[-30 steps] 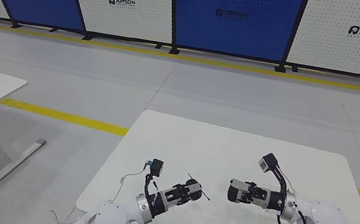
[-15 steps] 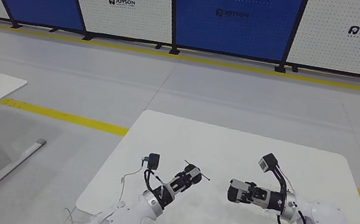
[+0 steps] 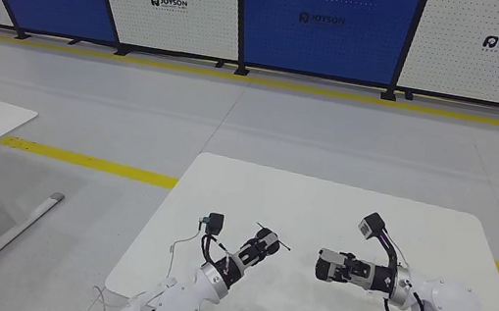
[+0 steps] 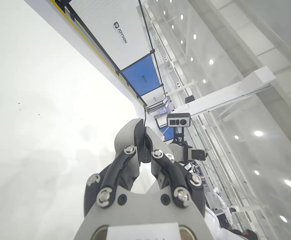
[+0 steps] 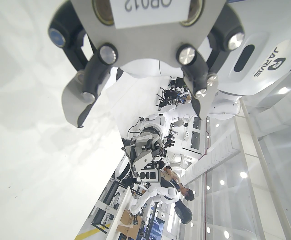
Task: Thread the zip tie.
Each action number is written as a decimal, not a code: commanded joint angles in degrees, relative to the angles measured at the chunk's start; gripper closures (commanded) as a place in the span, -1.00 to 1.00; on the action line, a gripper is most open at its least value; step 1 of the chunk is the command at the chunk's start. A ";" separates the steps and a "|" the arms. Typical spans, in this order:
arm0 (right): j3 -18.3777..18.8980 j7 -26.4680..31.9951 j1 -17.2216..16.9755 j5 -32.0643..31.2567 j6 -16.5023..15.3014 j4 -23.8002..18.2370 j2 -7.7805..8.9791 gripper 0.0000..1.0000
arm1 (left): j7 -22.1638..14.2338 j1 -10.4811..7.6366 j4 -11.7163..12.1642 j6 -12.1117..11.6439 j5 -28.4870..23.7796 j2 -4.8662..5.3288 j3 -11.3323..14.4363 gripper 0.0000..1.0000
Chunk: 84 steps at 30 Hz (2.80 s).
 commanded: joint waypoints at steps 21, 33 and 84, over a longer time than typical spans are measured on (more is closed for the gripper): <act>5.78 6.60 1.74 -14.44 13.29 -8.07 3.44 -1.00 | 0.00 0.00 0.00 0.00 0.00 0.00 0.00 1.00; 5.38 6.59 2.57 -14.72 14.13 -7.59 3.52 -1.00 | 0.00 0.00 0.00 0.00 0.00 0.00 0.00 1.00; 1.28 8.30 10.38 -34.58 35.84 -6.28 12.75 -1.00 | 0.00 0.00 0.00 0.00 0.00 0.00 0.00 1.00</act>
